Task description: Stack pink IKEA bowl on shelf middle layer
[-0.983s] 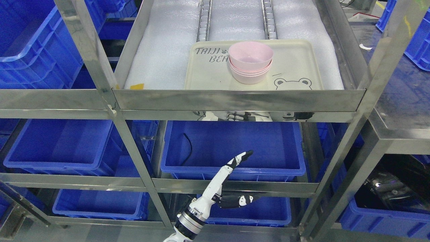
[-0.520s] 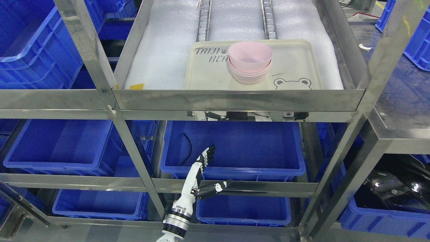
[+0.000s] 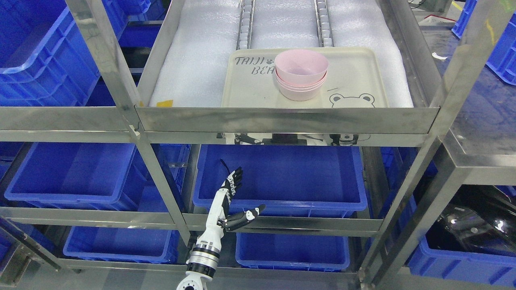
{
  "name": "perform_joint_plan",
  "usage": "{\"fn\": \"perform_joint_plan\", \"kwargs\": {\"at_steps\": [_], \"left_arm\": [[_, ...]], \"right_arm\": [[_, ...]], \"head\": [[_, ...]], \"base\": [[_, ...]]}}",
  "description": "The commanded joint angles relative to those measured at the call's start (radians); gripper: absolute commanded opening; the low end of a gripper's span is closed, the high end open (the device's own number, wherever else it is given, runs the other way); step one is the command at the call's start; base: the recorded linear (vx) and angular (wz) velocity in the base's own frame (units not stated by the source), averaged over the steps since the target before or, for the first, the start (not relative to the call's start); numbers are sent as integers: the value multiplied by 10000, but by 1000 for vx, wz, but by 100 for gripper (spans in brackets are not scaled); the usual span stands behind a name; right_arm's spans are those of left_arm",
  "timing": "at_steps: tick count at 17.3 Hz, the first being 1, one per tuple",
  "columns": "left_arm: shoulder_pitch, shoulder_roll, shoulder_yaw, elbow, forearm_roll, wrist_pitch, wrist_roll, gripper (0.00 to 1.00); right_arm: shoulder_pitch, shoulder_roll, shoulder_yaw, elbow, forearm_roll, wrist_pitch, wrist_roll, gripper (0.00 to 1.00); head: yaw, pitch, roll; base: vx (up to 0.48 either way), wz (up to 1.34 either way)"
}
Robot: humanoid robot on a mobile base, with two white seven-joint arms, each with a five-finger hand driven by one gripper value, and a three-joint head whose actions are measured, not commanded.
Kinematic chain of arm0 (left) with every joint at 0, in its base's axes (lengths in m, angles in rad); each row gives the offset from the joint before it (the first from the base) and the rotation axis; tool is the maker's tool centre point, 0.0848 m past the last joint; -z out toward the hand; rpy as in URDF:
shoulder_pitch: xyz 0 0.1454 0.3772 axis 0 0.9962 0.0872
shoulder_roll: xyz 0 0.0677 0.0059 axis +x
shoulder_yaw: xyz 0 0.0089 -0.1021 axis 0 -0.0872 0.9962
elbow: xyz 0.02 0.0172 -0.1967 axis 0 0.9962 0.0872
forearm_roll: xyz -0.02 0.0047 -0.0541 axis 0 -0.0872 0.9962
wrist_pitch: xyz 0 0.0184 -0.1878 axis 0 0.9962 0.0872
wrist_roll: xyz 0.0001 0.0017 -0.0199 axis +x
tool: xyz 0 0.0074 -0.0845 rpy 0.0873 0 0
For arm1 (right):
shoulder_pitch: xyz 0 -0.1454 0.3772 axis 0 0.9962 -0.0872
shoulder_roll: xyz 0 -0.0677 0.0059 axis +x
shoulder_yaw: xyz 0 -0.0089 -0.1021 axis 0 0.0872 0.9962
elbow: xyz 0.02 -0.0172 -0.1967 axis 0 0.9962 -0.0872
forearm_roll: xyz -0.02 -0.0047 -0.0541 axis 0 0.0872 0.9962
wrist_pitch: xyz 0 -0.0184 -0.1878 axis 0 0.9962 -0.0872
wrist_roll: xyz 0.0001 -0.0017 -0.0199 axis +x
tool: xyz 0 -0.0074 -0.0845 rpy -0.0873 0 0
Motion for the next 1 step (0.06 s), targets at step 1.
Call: {"fn": "perform_joint_plan", "kwargs": {"at_steps": [1], "left_arm": [[15,175,370,-480,142,27,-12,95]], "right_arm": [[216,-175,0,-175,0,6,7,100]], "head": [[0,0,0]], "base": [[0,0]]}}
